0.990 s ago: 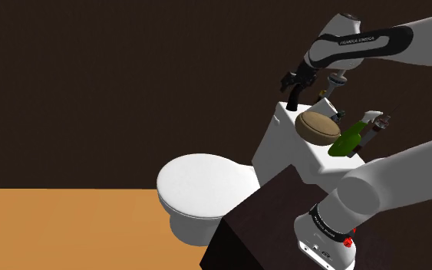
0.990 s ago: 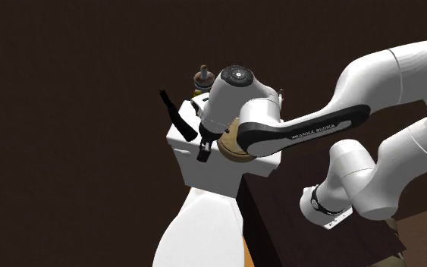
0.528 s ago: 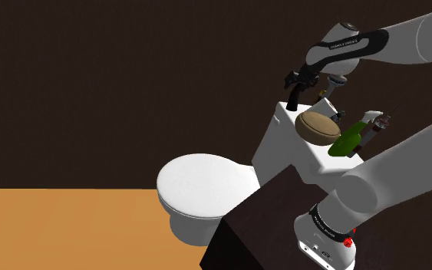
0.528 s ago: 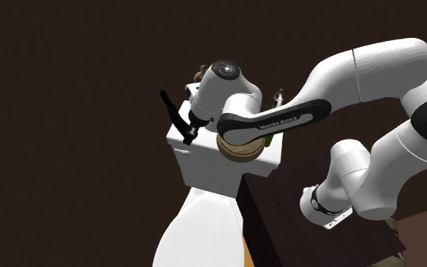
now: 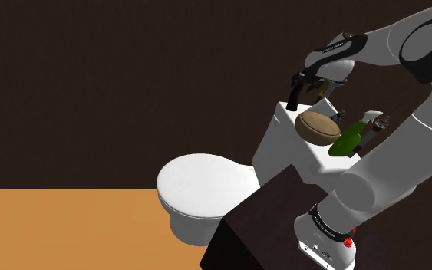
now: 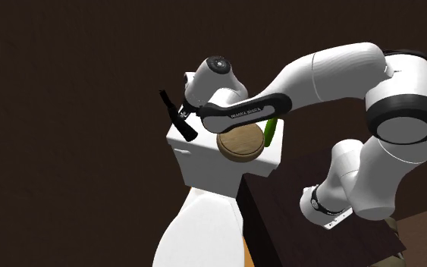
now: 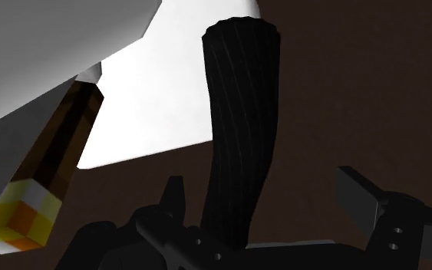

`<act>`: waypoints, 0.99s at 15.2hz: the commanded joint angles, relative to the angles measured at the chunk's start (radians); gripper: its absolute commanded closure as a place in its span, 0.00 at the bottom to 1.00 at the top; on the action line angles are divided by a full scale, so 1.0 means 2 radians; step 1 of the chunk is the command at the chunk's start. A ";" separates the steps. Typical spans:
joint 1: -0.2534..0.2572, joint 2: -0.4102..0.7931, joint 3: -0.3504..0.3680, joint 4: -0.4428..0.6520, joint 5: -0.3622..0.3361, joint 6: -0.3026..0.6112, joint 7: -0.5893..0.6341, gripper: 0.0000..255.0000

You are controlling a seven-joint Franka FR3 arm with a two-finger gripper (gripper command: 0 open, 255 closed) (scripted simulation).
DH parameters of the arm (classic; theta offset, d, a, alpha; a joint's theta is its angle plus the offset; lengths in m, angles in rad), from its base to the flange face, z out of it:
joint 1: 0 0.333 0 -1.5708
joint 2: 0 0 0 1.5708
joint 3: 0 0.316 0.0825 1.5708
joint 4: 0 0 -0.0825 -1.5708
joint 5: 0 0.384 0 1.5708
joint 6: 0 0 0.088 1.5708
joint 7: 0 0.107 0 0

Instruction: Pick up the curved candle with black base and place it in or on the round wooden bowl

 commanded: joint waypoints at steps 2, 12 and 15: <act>-0.004 0.024 0.000 0.009 0.024 0.017 -0.012 0.00; -0.014 0.065 0.010 0.023 0.065 0.039 -0.041 0.00; -0.014 0.065 0.010 0.023 0.065 0.039 -0.041 0.00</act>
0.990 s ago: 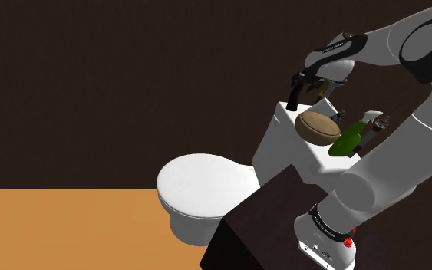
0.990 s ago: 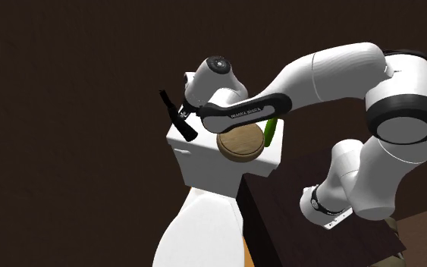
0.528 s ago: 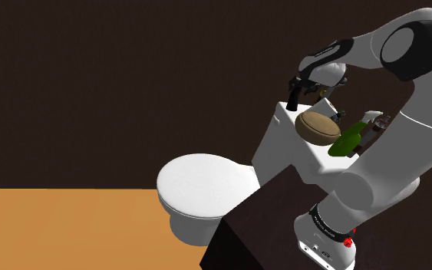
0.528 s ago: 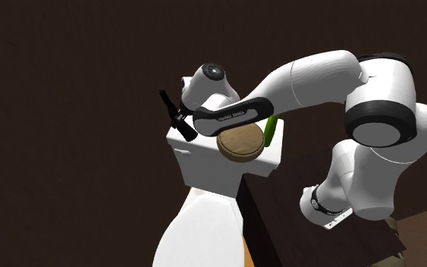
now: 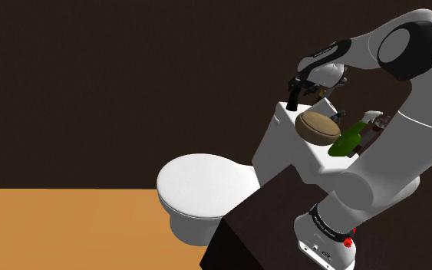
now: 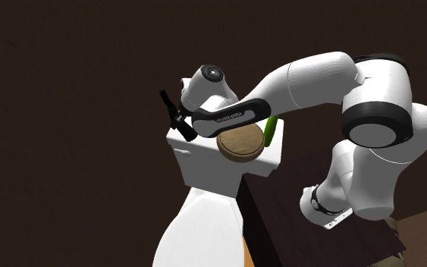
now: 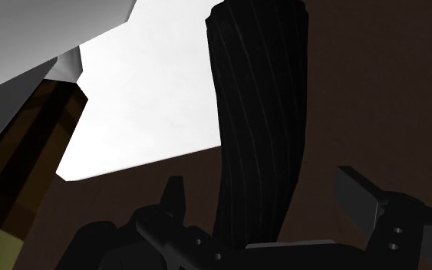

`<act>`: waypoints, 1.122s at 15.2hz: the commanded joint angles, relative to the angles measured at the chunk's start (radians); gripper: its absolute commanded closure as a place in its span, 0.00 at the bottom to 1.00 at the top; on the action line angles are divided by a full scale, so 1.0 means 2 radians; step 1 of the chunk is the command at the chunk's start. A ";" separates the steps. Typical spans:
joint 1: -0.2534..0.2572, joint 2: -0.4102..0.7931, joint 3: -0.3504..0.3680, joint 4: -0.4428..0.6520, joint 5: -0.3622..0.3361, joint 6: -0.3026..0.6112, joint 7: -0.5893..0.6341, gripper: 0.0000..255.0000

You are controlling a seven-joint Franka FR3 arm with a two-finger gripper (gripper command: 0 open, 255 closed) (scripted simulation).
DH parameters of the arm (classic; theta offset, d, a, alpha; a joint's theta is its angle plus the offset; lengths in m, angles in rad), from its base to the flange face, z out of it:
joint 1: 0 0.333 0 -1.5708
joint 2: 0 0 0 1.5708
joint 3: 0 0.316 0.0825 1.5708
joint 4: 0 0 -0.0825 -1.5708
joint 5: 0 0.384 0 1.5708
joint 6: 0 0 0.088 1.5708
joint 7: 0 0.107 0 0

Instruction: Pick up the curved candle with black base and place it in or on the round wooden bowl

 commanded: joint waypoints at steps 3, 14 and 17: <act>0.000 0.000 0.000 0.000 0.000 0.000 0.000 1.00; 0.005 -0.016 -0.007 0.009 -0.020 -0.024 0.015 1.00; 0.008 -0.027 -0.010 0.018 -0.033 -0.042 0.024 1.00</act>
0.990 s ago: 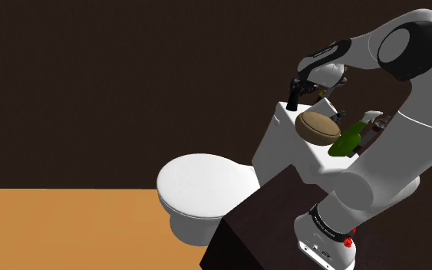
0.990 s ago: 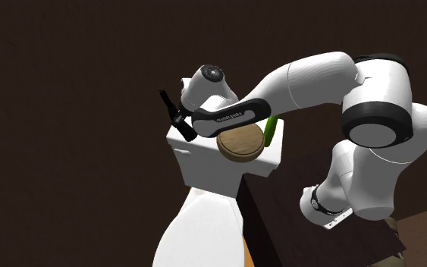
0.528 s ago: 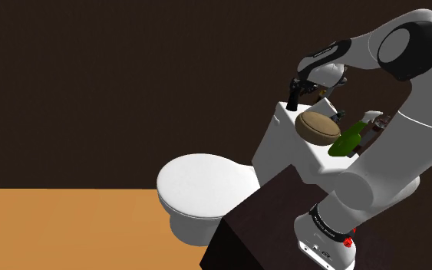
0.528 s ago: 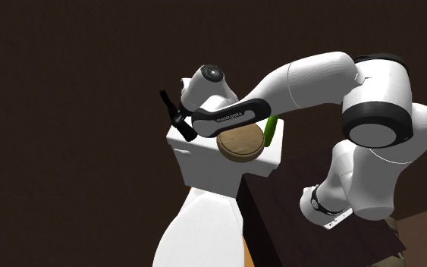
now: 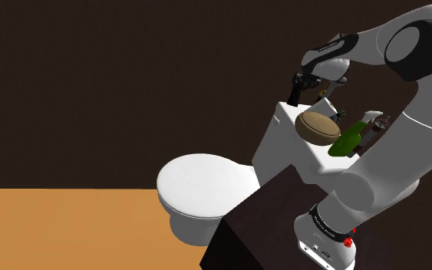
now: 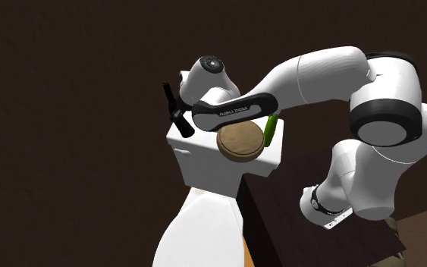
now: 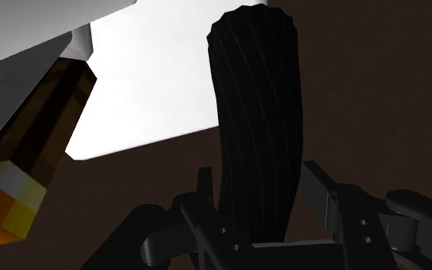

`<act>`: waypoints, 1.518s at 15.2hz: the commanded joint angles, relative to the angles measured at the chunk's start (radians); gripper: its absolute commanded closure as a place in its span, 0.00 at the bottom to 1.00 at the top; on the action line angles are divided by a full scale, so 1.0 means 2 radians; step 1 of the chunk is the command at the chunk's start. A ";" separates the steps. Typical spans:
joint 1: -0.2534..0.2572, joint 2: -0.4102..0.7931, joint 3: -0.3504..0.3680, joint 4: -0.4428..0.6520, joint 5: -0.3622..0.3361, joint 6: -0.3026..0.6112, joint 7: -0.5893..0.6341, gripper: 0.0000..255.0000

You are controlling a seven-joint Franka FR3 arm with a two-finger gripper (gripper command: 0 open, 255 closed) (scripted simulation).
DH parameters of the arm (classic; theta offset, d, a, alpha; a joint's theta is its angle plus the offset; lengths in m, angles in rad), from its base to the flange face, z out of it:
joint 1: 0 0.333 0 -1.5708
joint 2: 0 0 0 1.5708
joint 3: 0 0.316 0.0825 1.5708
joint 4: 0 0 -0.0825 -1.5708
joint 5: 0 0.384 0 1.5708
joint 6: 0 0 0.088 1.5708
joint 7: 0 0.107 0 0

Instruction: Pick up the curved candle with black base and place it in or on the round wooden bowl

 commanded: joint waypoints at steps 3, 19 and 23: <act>0.003 -0.016 -0.004 0.011 -0.017 -0.025 0.012 1.00; 0.007 -0.055 -0.006 0.078 -0.054 -0.127 0.038 1.00; 0.007 -0.061 -0.006 0.099 -0.058 -0.153 0.041 1.00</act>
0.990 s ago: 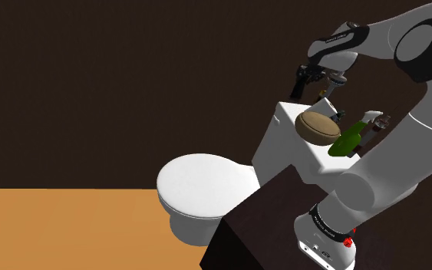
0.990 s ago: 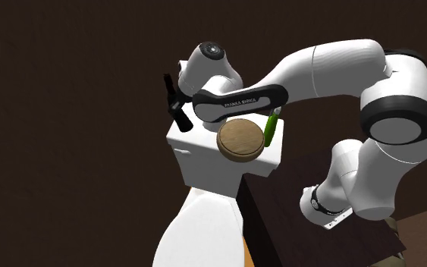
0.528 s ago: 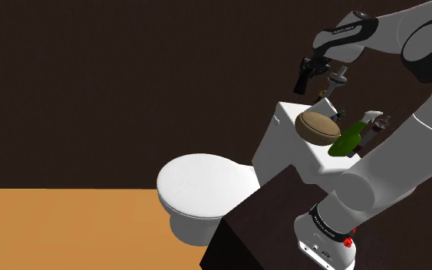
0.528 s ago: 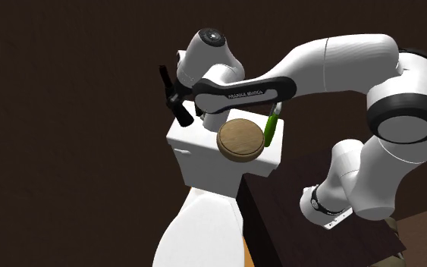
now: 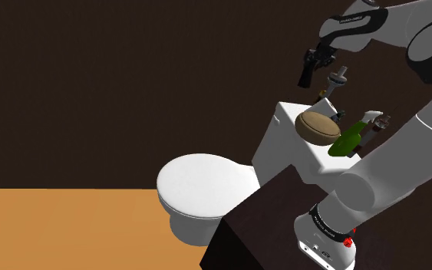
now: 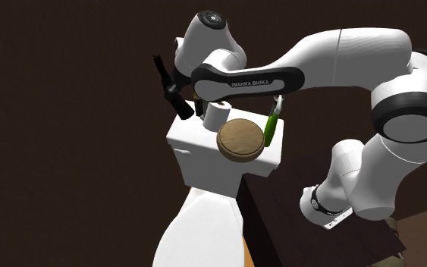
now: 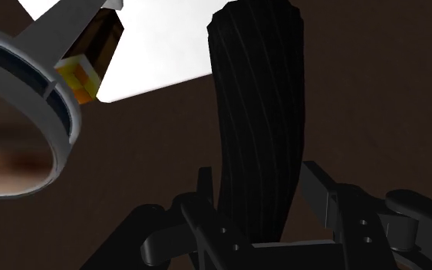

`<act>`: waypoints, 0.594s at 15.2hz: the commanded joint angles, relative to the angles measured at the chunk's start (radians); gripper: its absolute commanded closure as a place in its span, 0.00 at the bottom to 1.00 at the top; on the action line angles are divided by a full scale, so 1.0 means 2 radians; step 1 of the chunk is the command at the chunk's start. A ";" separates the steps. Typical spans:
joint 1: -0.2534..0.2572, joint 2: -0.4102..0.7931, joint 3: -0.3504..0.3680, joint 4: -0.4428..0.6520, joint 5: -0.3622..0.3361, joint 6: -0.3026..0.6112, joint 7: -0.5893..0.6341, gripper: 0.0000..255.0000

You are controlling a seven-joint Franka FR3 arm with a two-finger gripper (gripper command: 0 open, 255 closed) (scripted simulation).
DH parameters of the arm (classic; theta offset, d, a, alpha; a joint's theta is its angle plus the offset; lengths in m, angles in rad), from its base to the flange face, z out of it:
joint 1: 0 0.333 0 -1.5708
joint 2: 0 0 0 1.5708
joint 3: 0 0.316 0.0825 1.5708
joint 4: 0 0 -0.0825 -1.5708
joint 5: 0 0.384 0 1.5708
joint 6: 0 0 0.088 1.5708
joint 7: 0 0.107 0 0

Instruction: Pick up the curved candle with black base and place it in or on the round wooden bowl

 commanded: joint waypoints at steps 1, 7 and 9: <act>0.001 -0.002 0.001 0.011 -0.003 -0.013 0.003 1.00; -0.001 -0.092 0.009 -0.072 -0.057 -0.012 0.034 1.00; -0.009 -0.135 0.017 -0.114 -0.081 -0.011 0.047 1.00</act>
